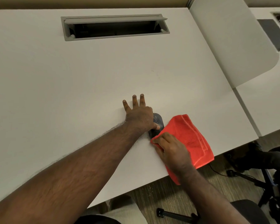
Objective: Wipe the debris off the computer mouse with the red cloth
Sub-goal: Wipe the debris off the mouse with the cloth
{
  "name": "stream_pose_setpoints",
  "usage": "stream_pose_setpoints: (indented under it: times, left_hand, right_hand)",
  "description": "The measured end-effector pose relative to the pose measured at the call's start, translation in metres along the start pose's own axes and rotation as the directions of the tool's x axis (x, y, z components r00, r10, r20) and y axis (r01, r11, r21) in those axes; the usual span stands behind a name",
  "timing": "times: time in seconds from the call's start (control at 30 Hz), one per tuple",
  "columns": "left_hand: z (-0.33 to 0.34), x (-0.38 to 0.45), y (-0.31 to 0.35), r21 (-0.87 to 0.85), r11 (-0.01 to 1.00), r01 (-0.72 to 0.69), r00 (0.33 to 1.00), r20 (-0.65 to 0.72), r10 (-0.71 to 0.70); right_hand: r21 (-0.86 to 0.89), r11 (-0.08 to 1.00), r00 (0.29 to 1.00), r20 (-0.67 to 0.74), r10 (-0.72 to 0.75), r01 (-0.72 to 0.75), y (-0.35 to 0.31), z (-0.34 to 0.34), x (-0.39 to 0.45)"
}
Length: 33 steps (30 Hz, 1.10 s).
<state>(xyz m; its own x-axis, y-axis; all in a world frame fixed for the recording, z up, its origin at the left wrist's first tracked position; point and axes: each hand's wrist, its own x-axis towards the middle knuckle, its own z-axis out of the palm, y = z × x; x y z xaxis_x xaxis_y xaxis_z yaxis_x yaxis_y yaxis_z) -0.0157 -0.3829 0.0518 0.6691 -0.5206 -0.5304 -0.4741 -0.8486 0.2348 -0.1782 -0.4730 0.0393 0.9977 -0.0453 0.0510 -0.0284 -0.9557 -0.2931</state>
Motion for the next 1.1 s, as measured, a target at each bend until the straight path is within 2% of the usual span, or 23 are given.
stream_pose_setpoints:
  times: [0.1, 0.2, 0.43, 0.7, 0.83, 0.93, 1.1]
  left_hand:
    - [0.0, 0.0, 0.0, 0.008, 1.0, 0.0, 1.0, 0.0, 0.0]
    - [0.0, 0.0, 0.0, 0.027, 1.0, -0.003, 1.0, 0.0, 0.003]
    - [0.004, 0.0, -0.002, -0.01, 1.0, -0.023, 1.0, -0.013, 0.023]
    - [0.03, -0.014, -0.015, -0.117, 0.993, -0.023, 0.99, -0.141, 0.006]
    - [0.034, -0.014, -0.014, -0.148, 0.988, -0.037, 0.986, -0.164, 0.012]
    - [0.034, -0.012, -0.014, -0.149, 0.988, -0.047, 0.984, -0.175, 0.02]
    - [0.033, -0.011, -0.015, -0.169, 0.985, -0.032, 0.989, -0.147, 0.007]
  right_hand:
    - [-0.025, 1.0, 1.0, -0.01, -0.018, 0.018, 0.0, 0.003, 0.004]
    - [0.01, 1.0, 0.999, -0.024, 0.028, -0.028, 0.009, 0.002, -0.001]
    - [0.131, 0.949, 0.958, 0.017, 0.286, -0.286, 0.027, -0.007, 0.002]
    - [0.216, 0.897, 0.921, 0.029, 0.388, -0.385, 0.028, -0.014, 0.02]
    - [0.262, 0.909, 0.944, 0.027, 0.328, -0.324, 0.021, -0.015, 0.037]
    - [0.204, 0.927, 0.949, 0.089, 0.303, -0.315, 0.013, -0.012, 0.06]
    - [0.066, 0.901, 0.895, 0.165, 0.415, -0.429, 0.013, -0.015, 0.104]
